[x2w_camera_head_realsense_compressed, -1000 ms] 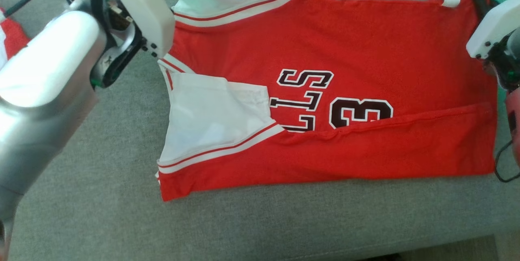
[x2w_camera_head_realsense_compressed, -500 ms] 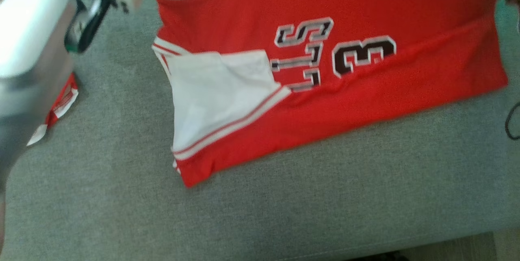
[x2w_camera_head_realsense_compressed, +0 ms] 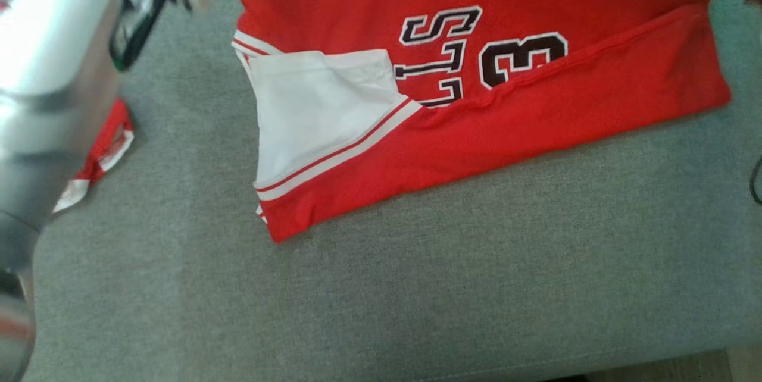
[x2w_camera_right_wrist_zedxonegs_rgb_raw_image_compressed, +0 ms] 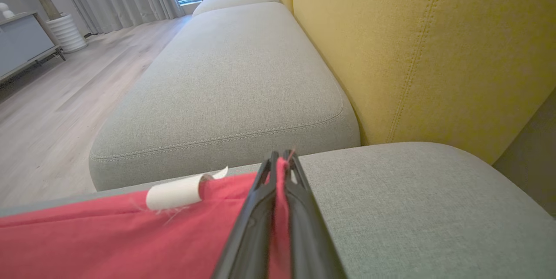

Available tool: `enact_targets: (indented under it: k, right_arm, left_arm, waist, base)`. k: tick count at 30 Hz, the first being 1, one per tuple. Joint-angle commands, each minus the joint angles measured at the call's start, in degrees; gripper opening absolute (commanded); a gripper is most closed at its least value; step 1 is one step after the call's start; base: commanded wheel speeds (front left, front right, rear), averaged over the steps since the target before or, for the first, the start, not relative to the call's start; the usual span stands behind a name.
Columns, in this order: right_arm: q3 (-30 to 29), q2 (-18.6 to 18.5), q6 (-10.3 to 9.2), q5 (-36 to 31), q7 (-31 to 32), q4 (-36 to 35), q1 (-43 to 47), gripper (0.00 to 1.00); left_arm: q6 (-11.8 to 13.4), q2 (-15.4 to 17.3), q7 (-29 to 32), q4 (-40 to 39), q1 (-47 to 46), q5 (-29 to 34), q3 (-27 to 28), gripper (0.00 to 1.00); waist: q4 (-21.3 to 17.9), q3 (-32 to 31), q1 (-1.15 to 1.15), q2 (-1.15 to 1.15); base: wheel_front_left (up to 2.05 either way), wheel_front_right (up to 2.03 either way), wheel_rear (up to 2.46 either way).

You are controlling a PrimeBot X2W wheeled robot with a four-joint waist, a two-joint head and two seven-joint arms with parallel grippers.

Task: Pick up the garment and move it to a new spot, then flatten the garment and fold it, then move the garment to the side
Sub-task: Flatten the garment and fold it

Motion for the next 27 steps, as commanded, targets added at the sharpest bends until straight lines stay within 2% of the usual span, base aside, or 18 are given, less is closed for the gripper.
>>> enact_targets:
  k: [1,6,12,19,27]
  right_arm:
    - [1.43,-1.25,-0.04,1.32,0.81,-1.56,2.41,0.00]
    - [4.02,-2.99,-0.04,4.60,3.58,-2.56,6.14,0.00]
    - [8.00,-6.82,-0.04,9.75,9.07,-4.99,12.35,0.00]
    - [12.17,-10.50,-0.04,13.04,14.39,-7.61,18.26,0.00]
    - [16.45,-14.60,-0.04,13.21,18.99,-8.56,21.65,0.00]
  left_arm:
    - [-0.76,2.50,-0.05,-1.38,-0.18,-0.31,0.92,0.00]
    - [-2.08,3.98,1.38,-4.24,3.76,-2.14,-0.13,0.00]
    - [-3.18,7.36,6.85,-12.34,10.71,-5.52,-2.69,0.00]
    - [-2.39,12.92,13.53,-23.10,17.85,-7.31,-6.07,0.00]
    - [-2.29,17.71,21.08,-33.32,23.27,-11.99,-8.58,0.00]
  waist:
    - [0.51,-1.73,0.00,0.00]
    - [1.11,-4.54,0.00,0.00]
    - [1.89,-8.63,0.00,0.00]
    - [1.97,-11.84,0.00,0.00]
    - [2.01,-12.65,0.00,0.00]
  base:
    - [0.00,0.00,0.00]
    - [0.00,0.00,0.00]
    - [0.00,0.00,0.00]
    - [0.00,0.00,0.00]
    - [0.00,0.00,0.00]
